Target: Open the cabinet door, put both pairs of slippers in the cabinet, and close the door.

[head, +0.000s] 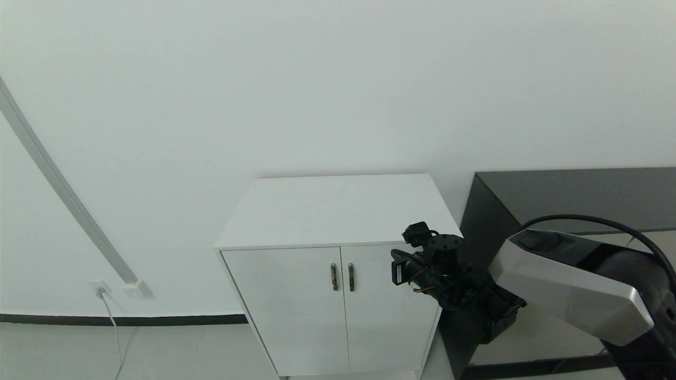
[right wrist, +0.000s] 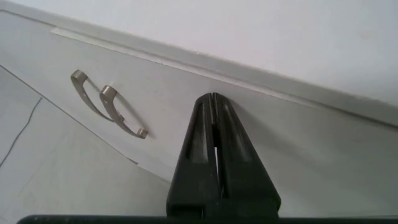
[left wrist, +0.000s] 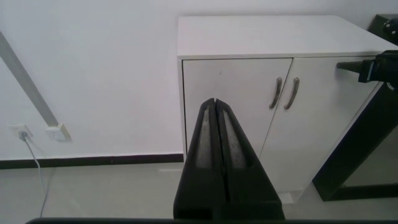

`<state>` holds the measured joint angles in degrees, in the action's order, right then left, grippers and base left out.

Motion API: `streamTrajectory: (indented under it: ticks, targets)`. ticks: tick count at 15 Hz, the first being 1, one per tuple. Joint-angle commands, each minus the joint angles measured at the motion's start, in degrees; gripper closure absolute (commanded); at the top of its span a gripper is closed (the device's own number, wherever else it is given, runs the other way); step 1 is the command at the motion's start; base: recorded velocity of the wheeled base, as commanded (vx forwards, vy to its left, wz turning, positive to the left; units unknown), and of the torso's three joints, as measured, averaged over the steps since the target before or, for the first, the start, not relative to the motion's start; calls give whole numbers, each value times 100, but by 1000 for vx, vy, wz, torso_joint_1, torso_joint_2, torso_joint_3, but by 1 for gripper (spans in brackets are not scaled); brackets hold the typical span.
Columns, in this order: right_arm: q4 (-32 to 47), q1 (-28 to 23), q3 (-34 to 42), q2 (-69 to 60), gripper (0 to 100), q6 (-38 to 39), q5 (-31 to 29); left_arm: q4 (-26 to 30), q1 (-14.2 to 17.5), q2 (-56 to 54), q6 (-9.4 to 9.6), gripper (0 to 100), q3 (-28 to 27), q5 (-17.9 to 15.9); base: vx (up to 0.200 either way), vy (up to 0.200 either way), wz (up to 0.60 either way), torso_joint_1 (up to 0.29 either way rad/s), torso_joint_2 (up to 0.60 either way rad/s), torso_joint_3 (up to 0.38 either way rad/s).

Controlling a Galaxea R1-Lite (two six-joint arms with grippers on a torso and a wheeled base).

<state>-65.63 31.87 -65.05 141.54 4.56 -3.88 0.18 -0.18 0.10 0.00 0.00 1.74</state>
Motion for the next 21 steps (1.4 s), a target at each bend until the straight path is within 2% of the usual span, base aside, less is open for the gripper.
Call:
streamTrajectory:
  ticks: [1, 8, 13, 17, 21]
  targets:
    - [-2, -5, -25, 13, 100, 1, 1, -1, 1, -1, 0, 100, 0, 1, 0, 0, 0, 0, 0, 0]
    - [-20, -5, 115, -118, 100, -16, 10, -1, 1, -1, 0, 100, 0, 1, 0, 0, 0, 0, 0, 0]
    - [-371, 30, 1319, -1094, 100, -8, 1, -1, 1, 8, 0, 100, 0, 1, 0, 0, 0, 0, 0, 0]
    - [-529, -67, 2664, -2289, 100, -25, -421, -1, 1, -1, -9, 100, 0, 10, 0, 0, 0, 0, 0, 0]
    - [-459, -462, 3666, -3572, 100, -60, -447, -1, 1, -1, -18, 100, 0, 19, 0, 0, 0, 0, 0, 0]
